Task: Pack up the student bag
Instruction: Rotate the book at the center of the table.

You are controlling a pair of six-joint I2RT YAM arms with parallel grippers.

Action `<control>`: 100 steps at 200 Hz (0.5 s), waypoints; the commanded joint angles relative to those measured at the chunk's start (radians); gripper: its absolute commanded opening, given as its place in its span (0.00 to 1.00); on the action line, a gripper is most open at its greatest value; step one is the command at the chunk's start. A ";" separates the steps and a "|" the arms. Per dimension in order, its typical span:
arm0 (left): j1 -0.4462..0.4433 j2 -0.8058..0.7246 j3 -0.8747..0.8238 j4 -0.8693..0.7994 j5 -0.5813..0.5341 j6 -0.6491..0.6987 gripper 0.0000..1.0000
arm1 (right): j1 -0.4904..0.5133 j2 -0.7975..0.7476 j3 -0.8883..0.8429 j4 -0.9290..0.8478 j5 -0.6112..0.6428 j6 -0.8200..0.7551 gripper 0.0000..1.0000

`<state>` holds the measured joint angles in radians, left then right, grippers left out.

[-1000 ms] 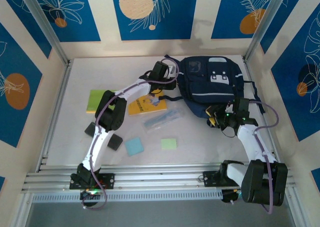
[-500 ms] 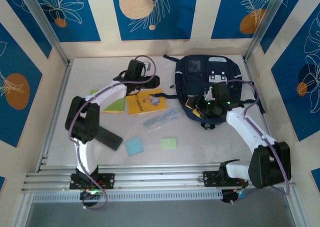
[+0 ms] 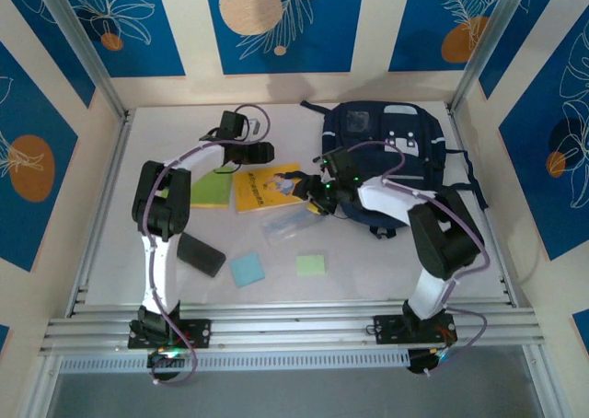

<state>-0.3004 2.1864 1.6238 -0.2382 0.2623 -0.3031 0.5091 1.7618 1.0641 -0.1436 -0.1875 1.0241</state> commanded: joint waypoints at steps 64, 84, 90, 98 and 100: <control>0.029 -0.021 -0.032 -0.115 0.060 0.028 0.68 | 0.022 0.218 0.121 0.116 -0.013 0.047 0.58; 0.029 -0.075 -0.112 -0.102 0.079 0.012 0.66 | 0.011 0.248 0.146 0.131 0.000 0.033 0.59; 0.029 -0.091 -0.135 -0.098 0.085 0.005 0.65 | 0.007 0.256 0.156 0.133 0.005 0.030 0.59; 0.029 -0.113 -0.164 -0.091 0.093 -0.008 0.65 | -0.002 0.264 0.170 0.136 0.009 0.025 0.59; 0.029 -0.118 -0.171 -0.088 0.095 -0.011 0.65 | -0.003 0.265 0.174 0.136 0.011 0.023 0.59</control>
<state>-0.2764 2.1555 1.5360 -0.2909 0.2966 -0.2821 0.5201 1.9759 1.1923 -0.0433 -0.1970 1.0565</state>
